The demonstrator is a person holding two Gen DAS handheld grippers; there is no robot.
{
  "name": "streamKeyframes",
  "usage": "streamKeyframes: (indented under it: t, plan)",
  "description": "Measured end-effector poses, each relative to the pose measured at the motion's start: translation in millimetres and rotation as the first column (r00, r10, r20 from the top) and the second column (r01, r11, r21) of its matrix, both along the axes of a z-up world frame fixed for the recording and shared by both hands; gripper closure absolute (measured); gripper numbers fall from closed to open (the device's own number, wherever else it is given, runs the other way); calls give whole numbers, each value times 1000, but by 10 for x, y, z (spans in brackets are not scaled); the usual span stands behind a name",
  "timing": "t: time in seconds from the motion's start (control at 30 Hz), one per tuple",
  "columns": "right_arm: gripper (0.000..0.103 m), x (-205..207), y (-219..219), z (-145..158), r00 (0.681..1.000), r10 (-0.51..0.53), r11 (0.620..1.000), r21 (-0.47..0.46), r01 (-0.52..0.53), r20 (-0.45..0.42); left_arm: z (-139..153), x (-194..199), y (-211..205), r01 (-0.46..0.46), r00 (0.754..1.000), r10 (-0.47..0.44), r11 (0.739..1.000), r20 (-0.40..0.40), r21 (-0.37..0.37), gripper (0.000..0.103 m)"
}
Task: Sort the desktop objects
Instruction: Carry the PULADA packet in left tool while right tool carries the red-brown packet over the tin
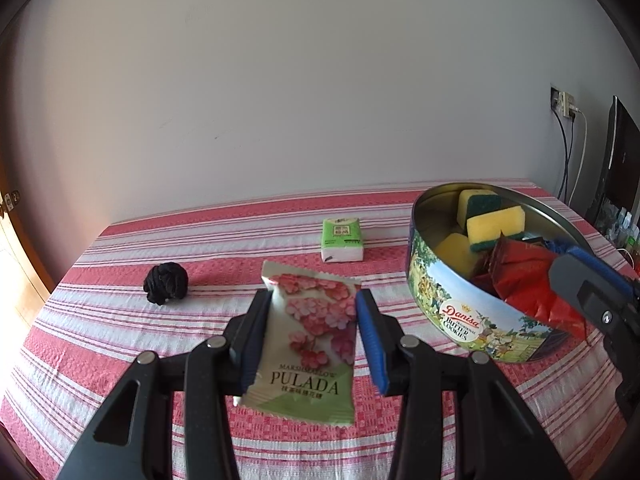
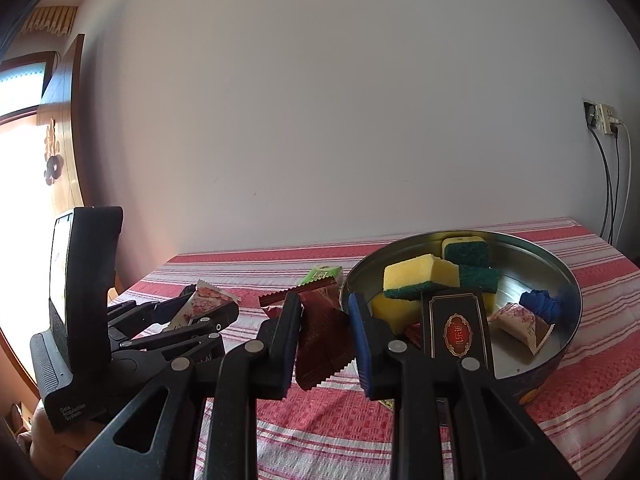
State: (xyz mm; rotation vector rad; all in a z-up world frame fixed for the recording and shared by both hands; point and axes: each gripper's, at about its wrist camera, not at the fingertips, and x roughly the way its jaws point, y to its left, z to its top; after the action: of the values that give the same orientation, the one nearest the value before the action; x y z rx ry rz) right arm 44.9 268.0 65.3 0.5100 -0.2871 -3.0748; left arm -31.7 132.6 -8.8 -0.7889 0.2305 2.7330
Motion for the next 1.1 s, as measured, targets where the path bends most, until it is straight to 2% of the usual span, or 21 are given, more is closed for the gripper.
streamKeyframes:
  t: [0.6, 1.1]
  plan:
    - [76, 104, 208, 76, 999, -43, 999, -10, 42, -22, 24, 49, 118, 54, 999, -54, 999, 2, 4, 60]
    - [76, 239, 645, 185, 985, -160, 987, -4, 160, -57, 132, 158, 562, 168, 985, -168, 986, -41, -16, 60]
